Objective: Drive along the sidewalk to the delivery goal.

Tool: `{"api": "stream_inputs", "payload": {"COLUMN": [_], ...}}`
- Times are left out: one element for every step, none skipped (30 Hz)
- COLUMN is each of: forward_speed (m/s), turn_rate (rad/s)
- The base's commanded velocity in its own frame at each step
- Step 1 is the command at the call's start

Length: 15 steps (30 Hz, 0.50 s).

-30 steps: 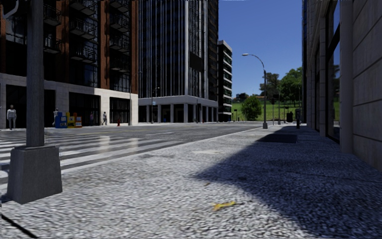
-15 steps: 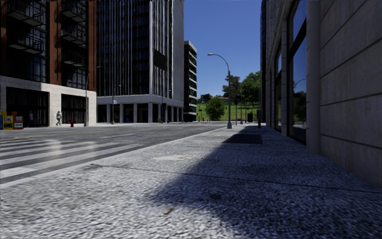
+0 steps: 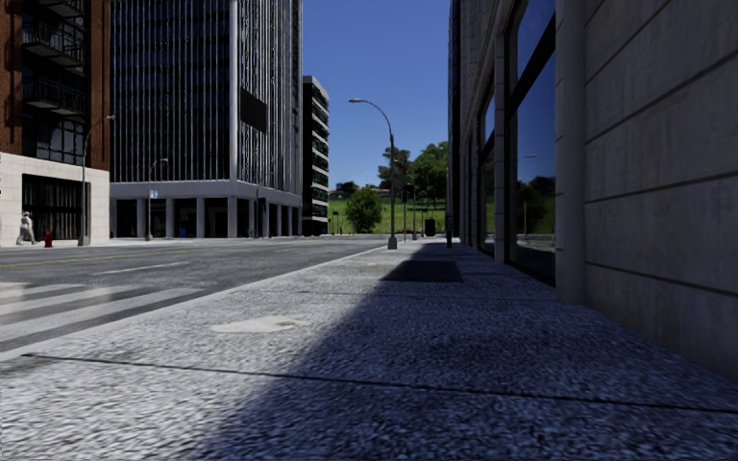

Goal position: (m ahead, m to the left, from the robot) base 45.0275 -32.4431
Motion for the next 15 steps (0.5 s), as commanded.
{"api": "stream_inputs", "payload": {"forward_speed": [1.70,1.75,1.80,1.80,1.84,1.86,1.87,1.88,1.88,1.89,1.89,1.89,1.89,1.89,1.89], "turn_rate": [0.00,0.00,0.00,0.00,0.00,0.00,0.00,0.00,0.00,0.00,0.00,0.00,0.00,0.00,0.00]}}
